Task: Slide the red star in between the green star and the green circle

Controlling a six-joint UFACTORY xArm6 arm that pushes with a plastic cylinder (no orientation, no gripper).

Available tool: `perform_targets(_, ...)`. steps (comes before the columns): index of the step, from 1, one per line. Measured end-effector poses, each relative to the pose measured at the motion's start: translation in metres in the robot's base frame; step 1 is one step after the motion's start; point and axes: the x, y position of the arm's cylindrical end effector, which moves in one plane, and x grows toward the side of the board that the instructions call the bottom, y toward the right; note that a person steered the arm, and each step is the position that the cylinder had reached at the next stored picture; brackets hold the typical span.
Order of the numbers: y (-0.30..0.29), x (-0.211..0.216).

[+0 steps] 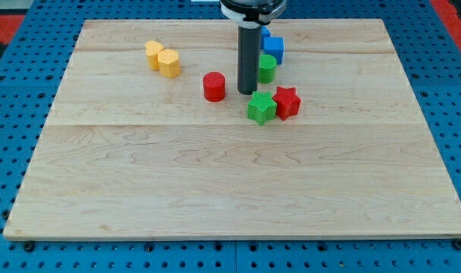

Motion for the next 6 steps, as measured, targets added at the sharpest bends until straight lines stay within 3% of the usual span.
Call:
perform_targets(2,-0.097,0.0)
perform_targets(3,-0.118,0.0)
perform_targets(4,-0.116,0.011)
perform_targets(6,-0.063,0.095)
